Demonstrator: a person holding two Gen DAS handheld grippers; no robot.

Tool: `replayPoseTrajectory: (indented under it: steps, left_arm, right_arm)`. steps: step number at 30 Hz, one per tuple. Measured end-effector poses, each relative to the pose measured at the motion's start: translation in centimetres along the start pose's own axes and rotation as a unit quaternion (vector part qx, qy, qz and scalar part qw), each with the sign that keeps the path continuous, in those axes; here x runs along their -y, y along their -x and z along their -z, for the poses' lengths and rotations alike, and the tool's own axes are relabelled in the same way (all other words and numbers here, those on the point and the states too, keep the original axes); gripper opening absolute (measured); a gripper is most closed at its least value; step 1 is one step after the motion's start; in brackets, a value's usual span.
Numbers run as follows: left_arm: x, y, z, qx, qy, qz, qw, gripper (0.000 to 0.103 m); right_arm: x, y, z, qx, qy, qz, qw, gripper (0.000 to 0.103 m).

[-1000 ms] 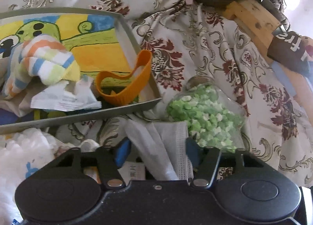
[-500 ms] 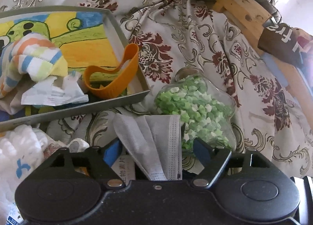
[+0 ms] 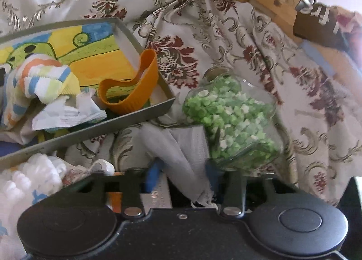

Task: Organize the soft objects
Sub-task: 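Grasp the black-white striped sock with the right tool while the left holds the mask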

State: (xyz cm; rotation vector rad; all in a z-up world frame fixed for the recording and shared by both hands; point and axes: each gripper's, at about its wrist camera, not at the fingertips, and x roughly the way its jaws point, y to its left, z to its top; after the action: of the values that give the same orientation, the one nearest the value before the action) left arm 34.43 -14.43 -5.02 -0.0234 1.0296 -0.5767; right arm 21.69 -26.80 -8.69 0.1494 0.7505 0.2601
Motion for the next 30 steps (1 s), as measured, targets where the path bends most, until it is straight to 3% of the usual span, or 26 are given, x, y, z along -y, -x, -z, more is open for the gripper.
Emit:
replayPoseTrajectory:
  steps: [4,10,18,25,30]
  left_arm:
    - [-0.4,0.4,0.5,0.011,0.029,-0.004,0.9995,0.016]
    - [-1.1,2.4,2.0,0.039,0.065,-0.009,0.9971,0.008]
    - [-2.2,7.6,5.4,0.08,0.111,-0.013,0.9905,0.007]
    - [-3.0,11.0,9.6,0.076,0.128,-0.017,0.9886,0.007]
    - [-3.3,11.6,11.0,0.068,0.135,-0.044,0.9875,0.008]
  right_arm:
    - [-0.6,0.0,0.0,-0.004,0.02,0.01,1.0,0.024]
    - [-1.7,0.5,0.2,-0.006,0.062,0.024,0.998,0.013]
    - [-2.5,2.8,0.7,0.005,0.09,0.033,0.995,0.01]
    - [-2.8,6.2,1.2,0.008,0.082,0.008,0.997,0.01]
    - [-2.9,5.9,1.3,-0.002,0.083,0.015,0.996,0.01]
